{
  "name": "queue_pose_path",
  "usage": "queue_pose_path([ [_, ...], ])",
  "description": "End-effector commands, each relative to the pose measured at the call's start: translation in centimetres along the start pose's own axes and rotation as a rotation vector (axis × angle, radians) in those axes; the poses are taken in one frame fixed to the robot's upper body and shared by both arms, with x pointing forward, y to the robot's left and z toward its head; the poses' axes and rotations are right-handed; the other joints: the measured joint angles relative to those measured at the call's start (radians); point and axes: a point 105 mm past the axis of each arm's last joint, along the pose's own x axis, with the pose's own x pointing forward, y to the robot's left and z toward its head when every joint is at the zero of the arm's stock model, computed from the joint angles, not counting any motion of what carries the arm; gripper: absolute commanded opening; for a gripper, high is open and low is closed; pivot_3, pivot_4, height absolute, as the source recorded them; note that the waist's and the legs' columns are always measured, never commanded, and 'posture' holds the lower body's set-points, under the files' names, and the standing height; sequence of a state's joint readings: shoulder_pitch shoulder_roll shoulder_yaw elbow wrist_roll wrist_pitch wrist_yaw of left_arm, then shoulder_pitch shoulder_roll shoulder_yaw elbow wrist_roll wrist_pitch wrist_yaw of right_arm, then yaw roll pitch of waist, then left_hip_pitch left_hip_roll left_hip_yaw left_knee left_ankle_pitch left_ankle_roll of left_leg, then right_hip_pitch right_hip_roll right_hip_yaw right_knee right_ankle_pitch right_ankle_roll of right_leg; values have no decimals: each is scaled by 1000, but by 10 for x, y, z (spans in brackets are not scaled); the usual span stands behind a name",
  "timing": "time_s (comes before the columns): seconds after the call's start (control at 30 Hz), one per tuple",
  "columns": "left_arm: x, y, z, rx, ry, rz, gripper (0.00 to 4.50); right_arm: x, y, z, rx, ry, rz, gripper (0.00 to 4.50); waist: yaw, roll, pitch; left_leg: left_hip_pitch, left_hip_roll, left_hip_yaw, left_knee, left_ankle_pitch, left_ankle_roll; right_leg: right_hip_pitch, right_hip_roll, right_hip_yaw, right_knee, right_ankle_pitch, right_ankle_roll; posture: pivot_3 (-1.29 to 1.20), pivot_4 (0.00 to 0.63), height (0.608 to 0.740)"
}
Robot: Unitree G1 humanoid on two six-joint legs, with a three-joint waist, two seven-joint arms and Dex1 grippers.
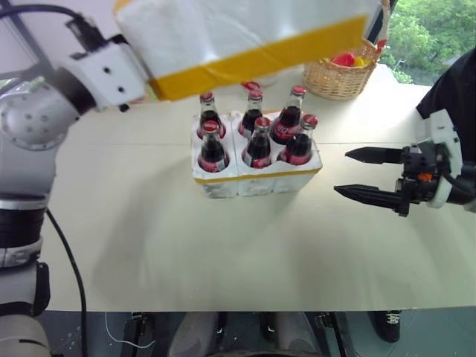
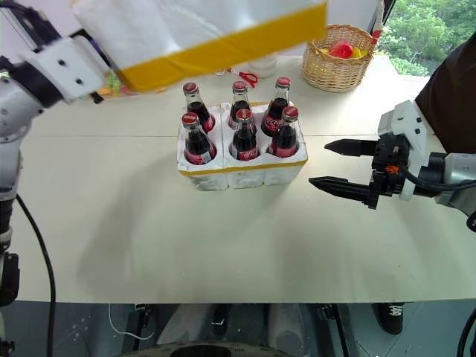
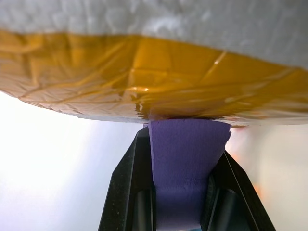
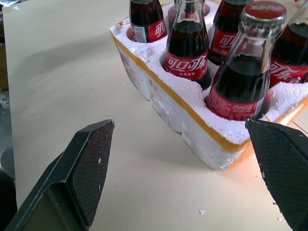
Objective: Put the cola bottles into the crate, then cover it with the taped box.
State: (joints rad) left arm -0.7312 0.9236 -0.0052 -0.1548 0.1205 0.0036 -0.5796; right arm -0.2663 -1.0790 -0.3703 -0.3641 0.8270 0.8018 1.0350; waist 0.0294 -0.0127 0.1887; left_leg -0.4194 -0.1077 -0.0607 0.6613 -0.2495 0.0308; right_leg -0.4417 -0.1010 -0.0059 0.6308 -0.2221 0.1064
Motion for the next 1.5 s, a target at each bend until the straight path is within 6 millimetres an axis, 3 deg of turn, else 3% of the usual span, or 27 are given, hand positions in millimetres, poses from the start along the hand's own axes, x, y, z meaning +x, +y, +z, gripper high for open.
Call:
queue_pose_path([
  [0.03,-7,-11,4,43,4,-51,450,-4,-1,9,-33,-24,-24,4500,-3,1,0,0,0,0,0,-1,1,0,0,0,0,0,0,0,150,732],
  [0.23,-10,-30,-14,210,98,-120,450,-5,0,11,-42,-28,-32,4500,7,0,0,0,0,0,1,-1,2,1,1,0,0,0,0,0,150,732],
  [0.5,-2,-70,0,268,3,-192,450,-2,-2,15,-49,-48,-41,4500,11,1,0,0,0,0,2,-2,3,2,0,0,0,1,1,0,150,732],
  [0.83,4,-73,-3,307,3,-195,450,-2,-3,18,-40,-76,-55,4500,11,1,0,0,0,0,2,-2,3,2,0,0,0,1,1,0,150,732],
  [0.87,3,-73,-4,312,6,-199,1238,-2,-4,19,-38,-79,-58,4500,11,1,-1,0,0,0,2,-2,3,2,0,0,0,1,1,0,150,732],
  [0.93,2,-74,-5,317,8,-207,1915,-1,-4,18,-35,-82,-61,4500,10,1,-1,0,0,0,2,-2,3,2,0,0,0,1,1,0,150,732],
  [1.1,-8,-86,-15,343,31,-274,4347,-1,-4,13,-28,-73,-64,4500,10,1,-1,0,0,0,2,-2,3,2,0,0,0,1,1,0,150,732],
  [1.27,-35,-89,-35,269,84,-365,4347,-7,-6,6,-20,-38,-76,4500,9,1,0,0,1,0,2,-2,3,1,0,0,0,1,1,0,150,732],
  [1.4,-64,-91,-48,88,116,-443,4347,-14,-10,-2,-6,-12,-94,4500,8,2,0,0,0,0,2,-2,4,1,0,0,0,1,1,0,150,732],
  [1.47,-82,-93,-51,-210,144,-484,4347,-17,-12,-6,2,3,-100,4500,9,2,0,0,1,0,2,-2,4,1,0,0,0,1,1,0,150,732],
  [1.5,-92,-90,-53,-453,165,-495,4347,-18,-13,-9,9,9,-101,4500,7,2,0,0,1,0,2,-3,4,1,0,0,0,1,1,0,150,732],
])
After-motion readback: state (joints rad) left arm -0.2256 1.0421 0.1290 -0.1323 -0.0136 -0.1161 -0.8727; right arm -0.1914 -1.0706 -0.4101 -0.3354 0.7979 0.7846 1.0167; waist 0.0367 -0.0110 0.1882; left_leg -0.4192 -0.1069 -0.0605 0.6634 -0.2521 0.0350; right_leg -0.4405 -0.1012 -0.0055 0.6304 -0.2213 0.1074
